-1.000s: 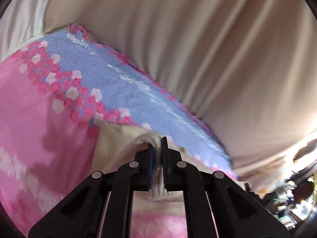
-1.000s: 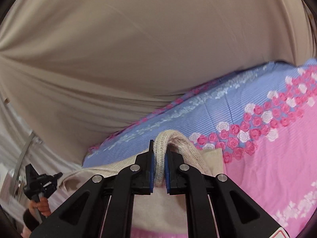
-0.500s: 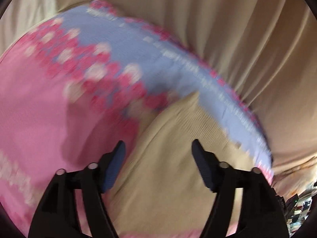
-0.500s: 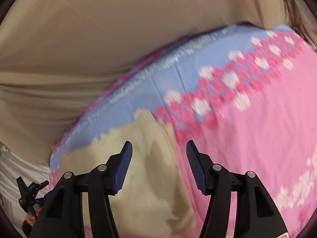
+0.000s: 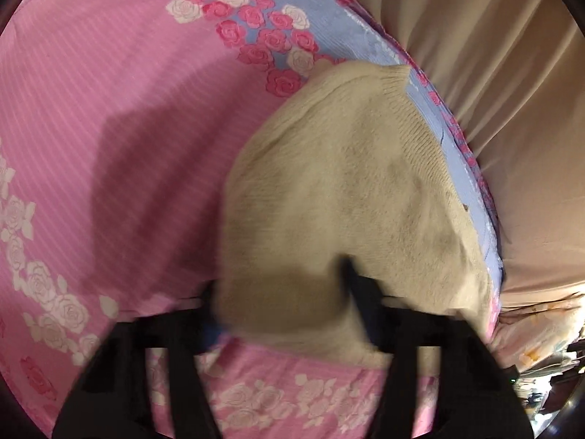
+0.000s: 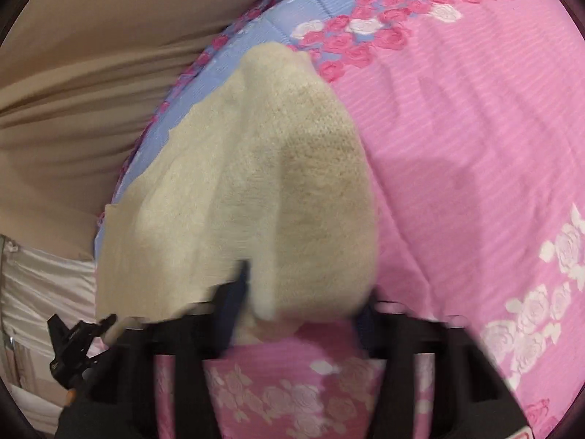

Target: Fold small clothes

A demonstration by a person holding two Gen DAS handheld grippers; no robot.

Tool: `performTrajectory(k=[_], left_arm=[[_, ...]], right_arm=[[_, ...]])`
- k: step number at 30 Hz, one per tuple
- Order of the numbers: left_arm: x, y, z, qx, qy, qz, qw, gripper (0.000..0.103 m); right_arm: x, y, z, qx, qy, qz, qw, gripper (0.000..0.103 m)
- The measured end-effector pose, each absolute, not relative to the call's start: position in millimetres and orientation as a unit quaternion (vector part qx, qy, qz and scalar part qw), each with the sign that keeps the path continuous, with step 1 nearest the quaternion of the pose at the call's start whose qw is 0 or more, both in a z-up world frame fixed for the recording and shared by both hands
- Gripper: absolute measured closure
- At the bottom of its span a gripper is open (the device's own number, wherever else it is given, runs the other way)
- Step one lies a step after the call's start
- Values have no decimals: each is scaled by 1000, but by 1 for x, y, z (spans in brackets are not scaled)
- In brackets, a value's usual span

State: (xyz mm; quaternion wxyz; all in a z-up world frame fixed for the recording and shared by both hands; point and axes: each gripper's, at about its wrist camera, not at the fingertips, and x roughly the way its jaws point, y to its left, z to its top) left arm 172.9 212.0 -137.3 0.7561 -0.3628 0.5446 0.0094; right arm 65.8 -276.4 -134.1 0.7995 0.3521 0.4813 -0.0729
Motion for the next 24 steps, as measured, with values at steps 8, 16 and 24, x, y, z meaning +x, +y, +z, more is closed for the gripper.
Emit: performTrajectory(k=[8,16,24], left_arm=[[143,203,-96,-371,531,-33,761,78],[46,173,-112,-339,601,-44,723,78],[34,161,-53,-210,555,-14,805,72]], right_arm=[[35,-280,-62,280,449,-63,846,87],[-66,-297,-70,265,511,-92,812,84],[-104,-322,-51,263,494,-157,814,69]])
